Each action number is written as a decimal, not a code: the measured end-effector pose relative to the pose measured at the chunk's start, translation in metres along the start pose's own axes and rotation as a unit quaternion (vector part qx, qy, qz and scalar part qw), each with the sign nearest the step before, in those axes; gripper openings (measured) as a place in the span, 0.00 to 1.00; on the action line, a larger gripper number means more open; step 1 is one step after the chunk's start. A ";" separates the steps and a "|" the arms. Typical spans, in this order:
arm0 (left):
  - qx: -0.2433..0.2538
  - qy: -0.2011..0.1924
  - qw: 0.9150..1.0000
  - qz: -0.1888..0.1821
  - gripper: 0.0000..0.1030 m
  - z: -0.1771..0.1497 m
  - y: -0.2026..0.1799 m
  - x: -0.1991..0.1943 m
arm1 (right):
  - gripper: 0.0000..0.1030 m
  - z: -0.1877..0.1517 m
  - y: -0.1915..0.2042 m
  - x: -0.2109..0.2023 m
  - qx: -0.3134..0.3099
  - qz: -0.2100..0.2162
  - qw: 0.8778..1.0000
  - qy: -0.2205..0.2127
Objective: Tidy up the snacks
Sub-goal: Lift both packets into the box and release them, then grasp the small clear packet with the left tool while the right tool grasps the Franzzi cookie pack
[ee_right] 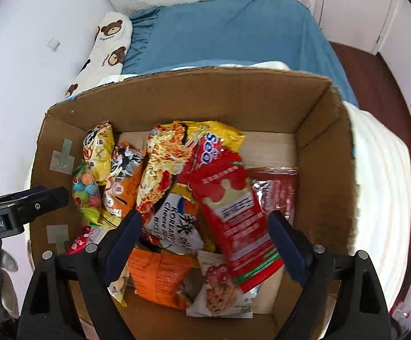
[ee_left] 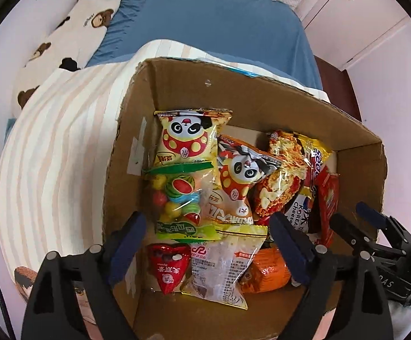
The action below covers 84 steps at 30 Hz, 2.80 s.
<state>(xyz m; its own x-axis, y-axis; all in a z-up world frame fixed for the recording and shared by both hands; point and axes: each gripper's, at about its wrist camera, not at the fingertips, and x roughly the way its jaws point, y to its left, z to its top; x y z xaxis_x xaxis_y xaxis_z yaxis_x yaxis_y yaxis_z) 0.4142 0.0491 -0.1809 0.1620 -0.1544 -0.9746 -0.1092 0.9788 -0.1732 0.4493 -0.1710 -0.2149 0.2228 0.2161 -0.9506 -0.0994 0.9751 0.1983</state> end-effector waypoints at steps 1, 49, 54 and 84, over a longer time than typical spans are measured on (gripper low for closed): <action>0.004 -0.009 1.000 0.004 0.86 -0.003 -0.002 -0.002 | 0.90 -0.003 -0.001 -0.004 -0.002 -0.005 1.000 -0.004; 0.073 -0.121 0.989 0.052 0.86 -0.226 -0.101 -0.006 | 0.90 -0.203 -0.127 -0.070 0.065 -0.037 0.997 -0.035; 0.058 -0.085 0.993 0.065 0.86 -0.230 -0.099 0.031 | 0.65 -0.195 -0.149 -0.015 0.032 -0.038 0.999 0.006; 0.032 0.048 0.998 -0.018 0.55 -0.277 -0.064 0.124 | 0.57 -0.279 -0.138 0.026 0.063 0.022 0.994 0.082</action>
<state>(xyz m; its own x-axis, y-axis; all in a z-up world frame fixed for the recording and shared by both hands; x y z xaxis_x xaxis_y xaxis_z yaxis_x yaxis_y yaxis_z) 0.1698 -0.0697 -0.3297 0.0696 -0.1990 -0.9775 -0.0407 0.9785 -0.2021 0.1981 -0.3136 -0.3339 0.0586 0.2578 -0.9644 0.0184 0.9657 0.2592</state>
